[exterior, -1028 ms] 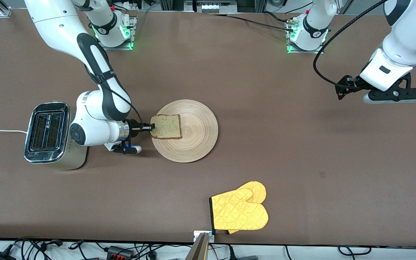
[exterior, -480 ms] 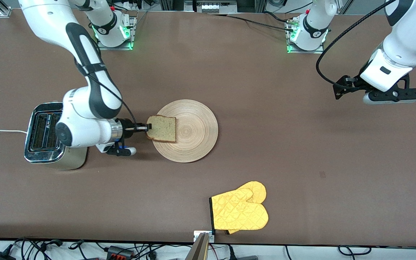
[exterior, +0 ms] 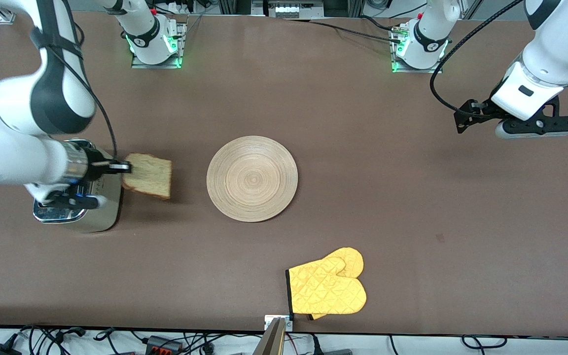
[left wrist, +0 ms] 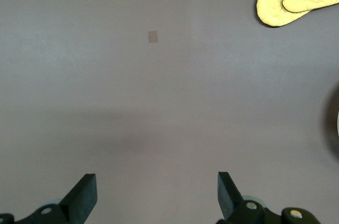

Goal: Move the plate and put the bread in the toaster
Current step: 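Lift the bread with the right gripper and carry it over the toaster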

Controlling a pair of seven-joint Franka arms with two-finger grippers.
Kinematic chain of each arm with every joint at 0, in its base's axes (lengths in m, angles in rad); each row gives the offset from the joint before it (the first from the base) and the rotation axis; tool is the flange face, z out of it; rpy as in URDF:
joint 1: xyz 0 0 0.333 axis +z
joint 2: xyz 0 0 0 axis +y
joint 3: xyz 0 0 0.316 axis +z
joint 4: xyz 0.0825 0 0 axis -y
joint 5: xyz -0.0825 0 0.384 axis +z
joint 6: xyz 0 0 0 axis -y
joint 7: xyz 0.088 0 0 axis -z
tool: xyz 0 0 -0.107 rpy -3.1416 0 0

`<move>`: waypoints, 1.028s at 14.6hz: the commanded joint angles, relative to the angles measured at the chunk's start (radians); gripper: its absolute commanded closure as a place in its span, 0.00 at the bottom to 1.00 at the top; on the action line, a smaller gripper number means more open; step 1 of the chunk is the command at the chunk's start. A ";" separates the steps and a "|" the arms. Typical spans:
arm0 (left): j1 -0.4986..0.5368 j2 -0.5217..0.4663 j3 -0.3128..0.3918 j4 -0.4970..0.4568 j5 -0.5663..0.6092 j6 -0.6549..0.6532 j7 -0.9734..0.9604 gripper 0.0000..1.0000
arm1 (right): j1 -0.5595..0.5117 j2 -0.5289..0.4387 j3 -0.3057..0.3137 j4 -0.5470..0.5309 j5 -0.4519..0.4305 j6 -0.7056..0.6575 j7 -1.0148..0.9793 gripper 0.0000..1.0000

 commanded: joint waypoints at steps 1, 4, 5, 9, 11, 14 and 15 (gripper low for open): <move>0.002 -0.020 0.005 -0.016 -0.011 -0.007 -0.003 0.00 | 0.011 -0.051 -0.017 -0.002 -0.147 -0.055 0.027 1.00; 0.000 -0.022 0.006 -0.014 -0.011 -0.018 0.010 0.00 | 0.010 -0.058 -0.016 -0.008 -0.374 -0.064 0.058 1.00; 0.002 -0.020 0.006 -0.014 -0.011 -0.024 0.010 0.00 | 0.007 -0.056 -0.017 -0.014 -0.432 -0.043 0.058 1.00; 0.002 -0.016 0.011 0.000 -0.076 -0.007 0.000 0.00 | -0.012 -0.067 -0.017 -0.062 -0.561 0.014 0.018 1.00; 0.000 -0.017 0.006 0.000 -0.076 -0.014 -0.001 0.00 | -0.010 -0.073 -0.017 -0.106 -0.580 0.045 0.017 1.00; 0.002 -0.013 0.000 0.027 -0.076 -0.053 -0.004 0.00 | -0.012 -0.078 -0.017 -0.163 -0.581 0.088 0.032 1.00; 0.000 -0.011 -0.001 0.027 -0.074 -0.054 -0.004 0.00 | -0.012 -0.078 -0.017 -0.172 -0.581 0.097 0.032 1.00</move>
